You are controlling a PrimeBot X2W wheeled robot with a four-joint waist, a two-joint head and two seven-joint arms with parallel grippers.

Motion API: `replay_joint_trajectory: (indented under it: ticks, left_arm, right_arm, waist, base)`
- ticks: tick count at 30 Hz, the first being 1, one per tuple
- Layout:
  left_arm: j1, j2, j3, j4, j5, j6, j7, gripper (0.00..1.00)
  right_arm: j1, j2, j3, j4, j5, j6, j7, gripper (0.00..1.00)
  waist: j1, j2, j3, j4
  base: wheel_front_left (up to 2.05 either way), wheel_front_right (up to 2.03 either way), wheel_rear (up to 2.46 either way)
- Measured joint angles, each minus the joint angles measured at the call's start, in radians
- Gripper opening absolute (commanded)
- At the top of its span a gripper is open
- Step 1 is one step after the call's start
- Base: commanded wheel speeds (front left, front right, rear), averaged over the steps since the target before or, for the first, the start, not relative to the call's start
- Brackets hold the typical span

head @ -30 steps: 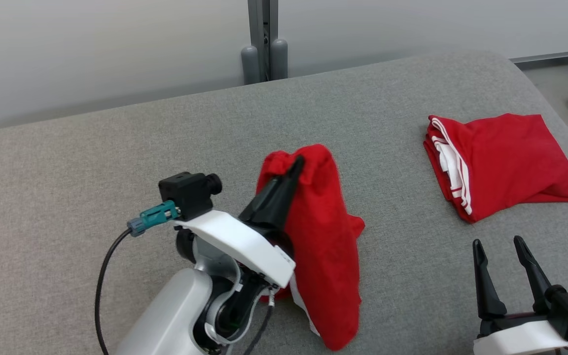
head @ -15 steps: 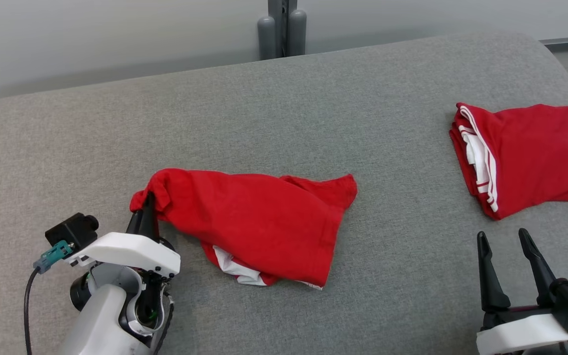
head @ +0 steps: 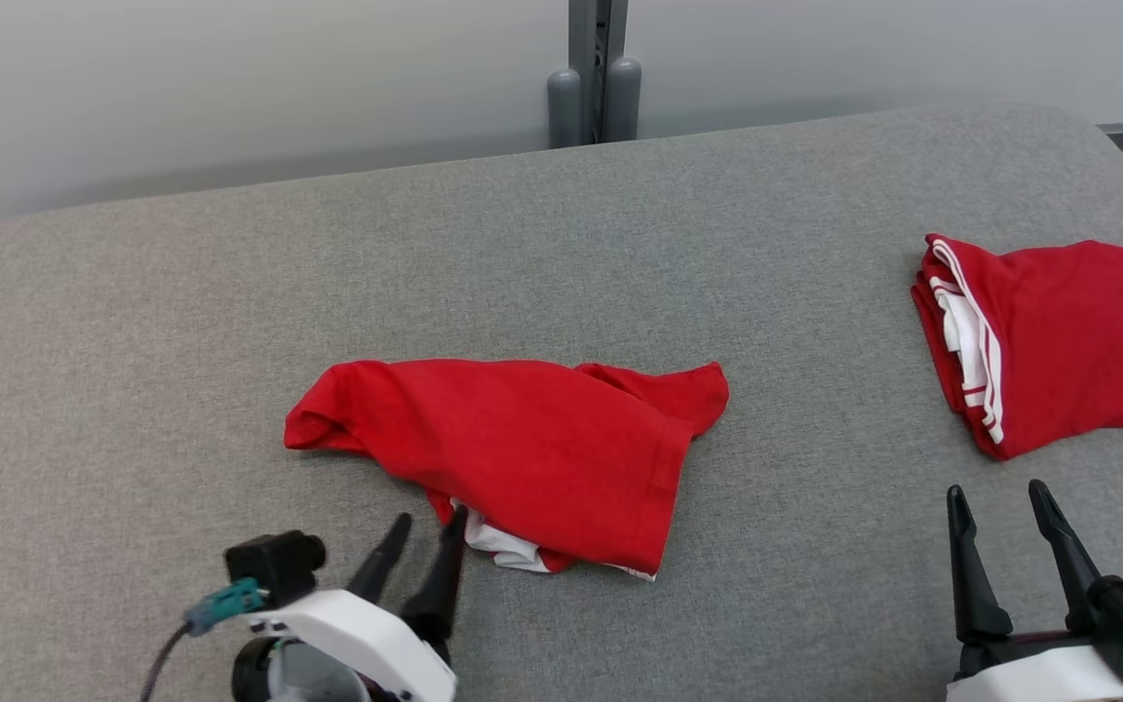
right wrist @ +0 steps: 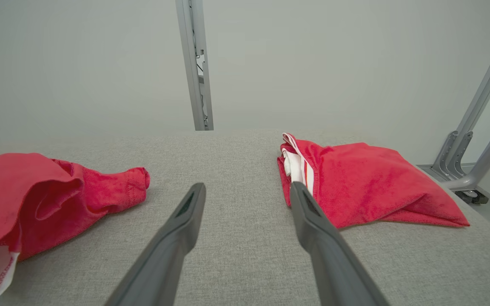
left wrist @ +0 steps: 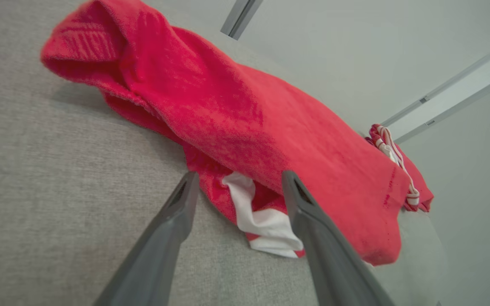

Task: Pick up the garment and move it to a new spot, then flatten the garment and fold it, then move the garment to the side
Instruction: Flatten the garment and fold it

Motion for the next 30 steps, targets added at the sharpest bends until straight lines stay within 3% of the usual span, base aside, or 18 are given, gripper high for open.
replay_joint_trajectory:
  ticks: [6, 12, 20, 30]
  left_arm:
    - [0.041, 0.046, -0.169, -0.230, 0.139, 0.069, 0.140, 1.00]
    - [-0.062, 0.057, -0.311, -0.319, 0.315, 0.109, 0.238, 1.00]
    - [-0.223, 0.049, -0.433, -0.243, 0.493, 0.118, 0.343, 1.00]
    - [-0.243, 0.098, -0.438, -0.152, 0.528, 0.148, 0.365, 1.00]
  right_arm:
    - [-0.005, 0.000, 0.007, -0.001, 0.000, 0.000, 0.000, 1.00]
    - [-0.025, 0.000, 0.014, -0.002, 0.013, 0.000, 0.000, 1.00]
    - [-0.052, 0.000, 0.015, 0.007, 0.060, 0.000, 0.000, 1.00]
    - [-0.060, 0.000, 0.005, 0.015, 0.098, 0.000, 0.000, 1.00]
  waist:
    - [0.0000, 0.0000, 0.015, 0.007]
    - [0.0000, 0.0000, 0.041, -0.012]
    - [0.0000, 0.0000, 0.084, -0.066]
    - [0.0000, 0.0000, 0.119, -0.119]
  base:
    - [0.00, 0.00, 0.00]
    - [0.00, 0.00, 0.00]
    - [0.00, 0.00, 0.00]
    - [0.00, 0.00, 0.00]
